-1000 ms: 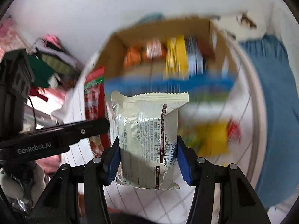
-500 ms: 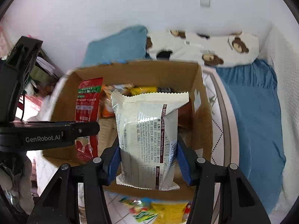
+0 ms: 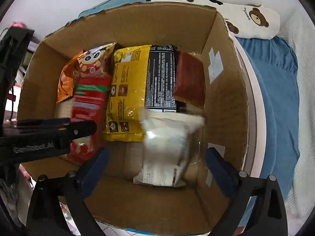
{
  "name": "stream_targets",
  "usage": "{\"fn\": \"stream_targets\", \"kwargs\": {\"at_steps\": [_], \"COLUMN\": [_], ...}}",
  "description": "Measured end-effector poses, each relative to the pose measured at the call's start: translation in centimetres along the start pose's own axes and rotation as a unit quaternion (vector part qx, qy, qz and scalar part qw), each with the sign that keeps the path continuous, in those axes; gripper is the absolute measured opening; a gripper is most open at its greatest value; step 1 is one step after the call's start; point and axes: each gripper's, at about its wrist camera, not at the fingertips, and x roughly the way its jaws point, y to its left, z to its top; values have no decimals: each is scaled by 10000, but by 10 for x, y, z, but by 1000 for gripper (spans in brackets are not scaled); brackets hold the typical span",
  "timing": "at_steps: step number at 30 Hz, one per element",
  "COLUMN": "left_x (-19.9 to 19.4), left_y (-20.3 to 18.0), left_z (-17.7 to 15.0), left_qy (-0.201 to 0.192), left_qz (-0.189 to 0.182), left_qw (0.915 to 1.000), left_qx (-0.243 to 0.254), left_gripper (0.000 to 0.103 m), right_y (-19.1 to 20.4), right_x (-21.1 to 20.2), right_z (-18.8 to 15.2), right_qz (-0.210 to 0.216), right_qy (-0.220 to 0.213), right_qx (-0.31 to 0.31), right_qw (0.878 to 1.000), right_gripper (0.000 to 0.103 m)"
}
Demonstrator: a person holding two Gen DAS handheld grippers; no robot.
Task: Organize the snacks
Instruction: 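Carry both items into the box and open both tools, then grasp the oat cookie packet with left tool while right tool grasps the yellow bread bag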
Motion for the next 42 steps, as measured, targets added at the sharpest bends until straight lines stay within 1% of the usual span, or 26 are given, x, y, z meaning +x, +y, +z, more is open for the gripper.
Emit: {"fn": "stream_targets", "kwargs": {"at_steps": [1,5,7,11,14,17,21,26,29,35,40,42], "left_x": [-1,-7,-13,-24,-34,-47,-64,-82,-88,-111,-134,-140], "left_y": [2,5,7,10,13,16,24,25,21,14,8,6], "left_z": [0,-5,-13,-31,-43,-59,-79,-99,-109,-141,-168,-177], "left_qy": [-27,-122,-192,-375,-599,-912,-1388,-1857,-2049,-2431,-2837,-2908], "left_qz": [-13,12,-3,99,173,295,346,467,479,518,520,484], "left_qw": [10000,9999,9998,9992,9981,9954,9897,9814,9774,9680,9565,9544], "left_qx": [11,5,-12,-8,-6,50,71,149,185,340,440,461], "left_gripper": [92,92,92,92,92,92,92,92,92,92,92,92], "right_y": [-1,-2,-3,-2,-1,1,5,10,15,20,23,23], "right_x": [-1,-1,-4,-9,-17,-28,-44,-64,-78,-113,-140,-150], "right_z": [0,-1,-2,-5,-11,-18,-30,-48,-60,-87,-110,-120], "right_qz": [14,2,-9,-44,-71,-106,-163,-196,-193,-231,-263,-237], "right_qy": [-18,-57,-104,-176,-300,-462,-731,-1049,-1247,-1743,-2096,-2204], "right_qx": [26,70,94,131,163,147,102,44,24,-2,20,46], "right_qw": [10000,10000,9999,9998,9994,9988,9971,9943,9920,9844,9774,9751], "right_gripper": [100,100,100,100,100,100,100,100,100,100,100,100]}}
